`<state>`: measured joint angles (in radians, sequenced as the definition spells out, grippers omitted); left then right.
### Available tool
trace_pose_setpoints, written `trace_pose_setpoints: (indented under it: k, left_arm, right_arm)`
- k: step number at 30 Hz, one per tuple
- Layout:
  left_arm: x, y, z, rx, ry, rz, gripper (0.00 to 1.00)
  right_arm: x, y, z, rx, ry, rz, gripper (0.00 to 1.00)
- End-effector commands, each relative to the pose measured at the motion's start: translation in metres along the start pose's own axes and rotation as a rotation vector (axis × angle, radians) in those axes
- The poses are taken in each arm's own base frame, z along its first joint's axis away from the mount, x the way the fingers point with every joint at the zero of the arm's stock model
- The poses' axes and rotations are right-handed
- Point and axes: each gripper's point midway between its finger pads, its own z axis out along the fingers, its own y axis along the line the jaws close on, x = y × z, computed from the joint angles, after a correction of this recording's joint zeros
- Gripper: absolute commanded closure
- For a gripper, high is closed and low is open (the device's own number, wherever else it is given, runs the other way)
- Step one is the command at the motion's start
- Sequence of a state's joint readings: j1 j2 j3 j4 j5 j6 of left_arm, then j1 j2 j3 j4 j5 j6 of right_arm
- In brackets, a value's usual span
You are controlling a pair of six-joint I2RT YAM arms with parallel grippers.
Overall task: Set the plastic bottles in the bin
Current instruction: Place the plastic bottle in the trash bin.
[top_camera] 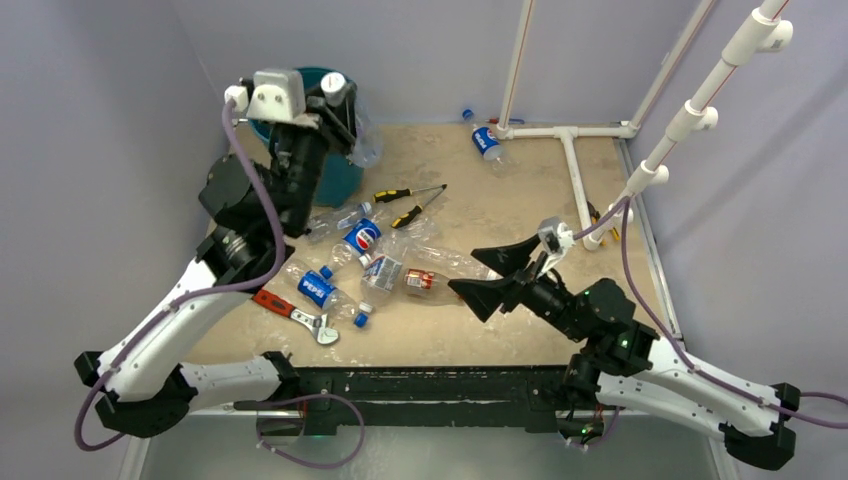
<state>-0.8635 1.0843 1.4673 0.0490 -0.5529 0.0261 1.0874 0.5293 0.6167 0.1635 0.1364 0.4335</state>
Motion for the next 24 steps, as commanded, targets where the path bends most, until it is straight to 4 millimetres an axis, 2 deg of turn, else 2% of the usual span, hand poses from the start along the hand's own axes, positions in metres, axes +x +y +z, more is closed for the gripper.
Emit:
trace_pose_setpoints:
  k: [1,4,5,7,12,14,16,19,24]
  left_arm:
    - [-0.025,0.040,0.035,-0.191,-0.090,0.147,1.00]
    - [-0.029,0.069,0.065,-0.275,-0.148,0.119,1.00]
    - [-0.032,0.086,0.074,-0.316,-0.171,0.119,1.00]
    - [-0.027,0.109,0.090,-0.378,-0.197,0.113,1.00]
    - [-0.002,0.172,0.115,-0.518,-0.241,0.114,1.00]
    - [0.010,0.191,0.124,-0.527,-0.252,0.074,1.00]
    - [0.022,0.204,0.133,-0.524,-0.252,0.062,1.00]
    - [0.048,0.211,0.145,-0.505,-0.202,0.076,1.00]
    - [0.112,0.224,0.151,-0.531,-0.056,0.073,1.00]
  right_arm:
    - [0.029,-0.020,-0.001,0.075,0.039,0.066,0.01]
    - [0.043,-0.029,-0.001,0.105,0.050,0.085,0.01]
    - [0.047,-0.032,-0.002,0.115,0.056,0.088,0.01]
    - [0.054,-0.037,-0.003,0.137,0.073,0.086,0.01]
    - [0.062,-0.044,-0.010,0.160,0.092,0.088,0.01]
    - [0.064,-0.046,-0.013,0.166,0.094,0.090,0.01]
    - [0.066,-0.049,-0.016,0.175,0.096,0.091,0.01]
    - [0.072,-0.052,-0.021,0.185,0.103,0.098,0.01]
    - [0.075,-0.054,-0.026,0.190,0.119,0.098,0.01]
